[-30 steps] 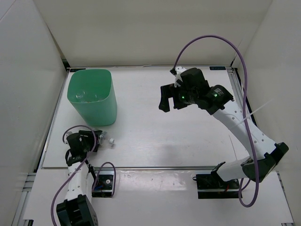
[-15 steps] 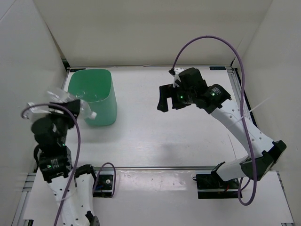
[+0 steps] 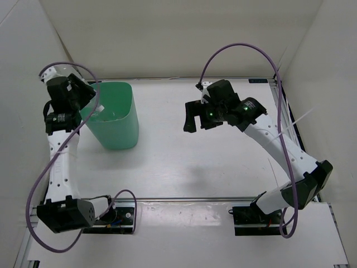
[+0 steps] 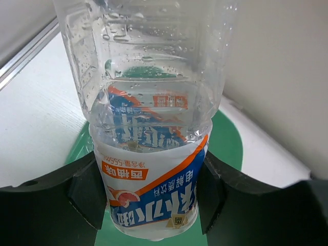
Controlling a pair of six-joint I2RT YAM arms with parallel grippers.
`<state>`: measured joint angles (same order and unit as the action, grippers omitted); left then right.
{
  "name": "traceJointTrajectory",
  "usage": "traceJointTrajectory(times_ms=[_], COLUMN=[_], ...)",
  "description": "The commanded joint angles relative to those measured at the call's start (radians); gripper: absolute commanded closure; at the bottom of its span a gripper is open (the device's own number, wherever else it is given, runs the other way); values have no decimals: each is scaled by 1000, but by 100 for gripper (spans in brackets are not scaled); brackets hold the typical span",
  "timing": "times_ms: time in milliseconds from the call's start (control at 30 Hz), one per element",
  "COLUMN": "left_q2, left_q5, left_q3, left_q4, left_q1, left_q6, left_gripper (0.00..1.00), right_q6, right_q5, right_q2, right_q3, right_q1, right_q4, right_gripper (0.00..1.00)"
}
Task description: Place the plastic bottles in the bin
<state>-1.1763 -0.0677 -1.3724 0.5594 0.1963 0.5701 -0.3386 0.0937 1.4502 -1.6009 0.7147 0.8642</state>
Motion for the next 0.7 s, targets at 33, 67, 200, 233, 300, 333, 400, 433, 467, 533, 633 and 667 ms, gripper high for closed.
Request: traceJointTrajectory(times_ms=[33, 67, 200, 233, 300, 333, 400, 433, 467, 533, 633, 667], left_q2=[11, -3, 6, 16, 29, 41, 66, 78, 108, 154, 282, 314], left_q5=[-133, -150, -269, -285, -314, -340, -374, -412, -438, -492, -589, -598], left_q3=[-109, -109, -135, -160, -171, -181, -165, -150, -116, -70, 70, 143], left_q4=[-21, -12, -12, -12, -12, -12, -3, -3, -3, 19, 66, 103], left_q1=[-113, -150, -212, -212, -224, -224, -224, -224, -224, -224, -224, -224], left_q6=[-137, -138, -147, -156, -196, -211, -246, -246, -246, -216, -164, -153], left_gripper=[37, 34, 0, 0, 0, 0, 0, 0, 0, 0, 0, 0], right_q6=[-11, -20, -40, -40, -53, -63, -82, -82, -94, -105, -135, -135], right_q5=[3, -8, -23, -23, -3, 17, 72, 86, 99, 109, 94, 84], right_q2=[-10, -10, -10, -10, -10, -10, -10, -10, -10, -10, -33, -33], right_q3=[-33, -33, -33, -33, -42, -42, -28, -16, -16, -16, -4, 13], right_q1=[-9, -9, -32, -32, -63, -75, -112, -126, -153, -179, -228, -254], right_q4=[-22, -22, -1, -1, 13, 13, 13, 13, 13, 13, 24, 24], right_gripper=[0, 0, 0, 0, 0, 0, 0, 0, 0, 0, 0, 0])
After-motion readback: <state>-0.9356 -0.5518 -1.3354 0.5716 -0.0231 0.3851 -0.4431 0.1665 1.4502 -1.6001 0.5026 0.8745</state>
